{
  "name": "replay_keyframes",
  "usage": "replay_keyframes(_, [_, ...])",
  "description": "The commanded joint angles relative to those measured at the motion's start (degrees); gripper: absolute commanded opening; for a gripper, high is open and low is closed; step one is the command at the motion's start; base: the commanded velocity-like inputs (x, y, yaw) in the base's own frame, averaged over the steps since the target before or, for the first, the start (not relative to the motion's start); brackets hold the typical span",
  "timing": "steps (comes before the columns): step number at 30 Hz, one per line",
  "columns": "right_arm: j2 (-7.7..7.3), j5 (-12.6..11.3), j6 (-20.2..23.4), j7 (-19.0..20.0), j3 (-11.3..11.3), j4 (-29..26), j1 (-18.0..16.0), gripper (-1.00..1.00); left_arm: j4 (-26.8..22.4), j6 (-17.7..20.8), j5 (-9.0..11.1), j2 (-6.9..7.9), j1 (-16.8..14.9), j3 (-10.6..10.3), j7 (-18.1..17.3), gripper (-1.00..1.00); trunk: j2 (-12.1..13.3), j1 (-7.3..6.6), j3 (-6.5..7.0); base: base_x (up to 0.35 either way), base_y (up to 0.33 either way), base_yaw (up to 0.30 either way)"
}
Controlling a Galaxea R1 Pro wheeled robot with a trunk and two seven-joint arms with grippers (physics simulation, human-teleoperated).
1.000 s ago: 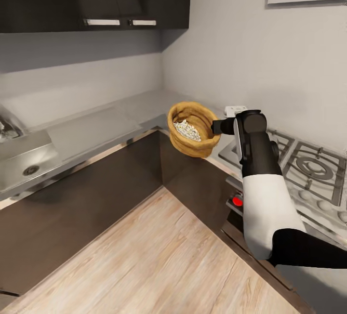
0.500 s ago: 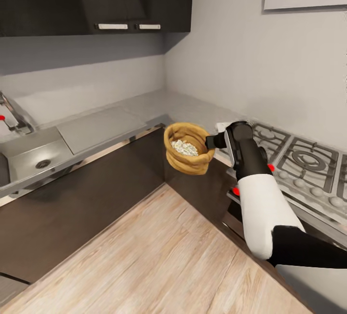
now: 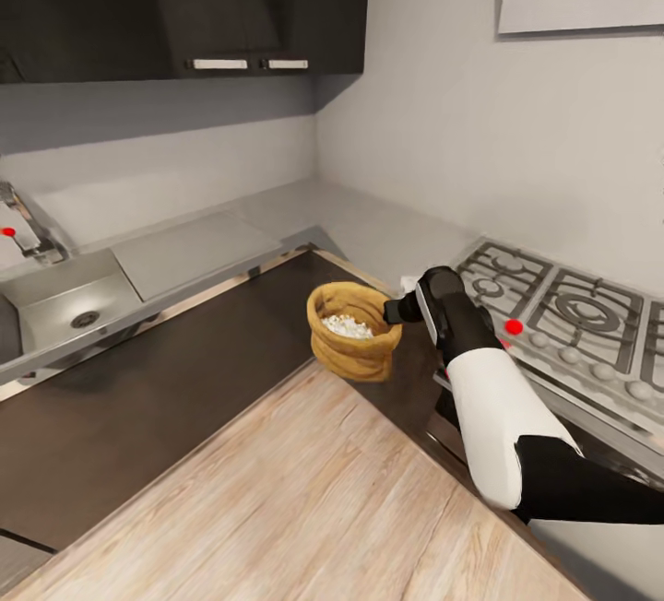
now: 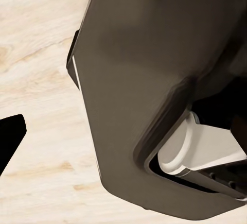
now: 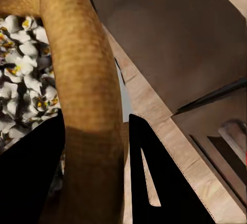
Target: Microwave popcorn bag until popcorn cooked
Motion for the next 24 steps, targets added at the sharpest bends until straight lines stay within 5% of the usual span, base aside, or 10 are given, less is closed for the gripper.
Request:
replay_keyframes(1, [0.07, 0.6, 0.2, 0.5, -0.3, 0.0, 0.1, -1.00, 0.0, -0.1, 0.1, -0.05, 0.0, 0.1, 0.0, 1.00, 0.0, 0.01, 0.04, 0.000, 0.000, 0.000])
replay_keyframes(7, [0.07, 0.7, 0.2, 0.3, -5.0, 1.8, 1.2, -1.00, 0.0, -0.1, 0.1, -0.07, 0.0, 0.1, 0.1, 1.00, 0.0, 0.01, 0.60, 0.000, 0.000, 0.000])
replay_keyframes(24, [0.07, 1.4, 0.2, -0.1, -5.6, 2.1, 2.1, -1.00, 0.0, -0.1, 0.1, -0.02, 0.0, 0.1, 0.1, 1.00, 0.0, 0.01, 2.20, 0.000, 0.000, 0.000])
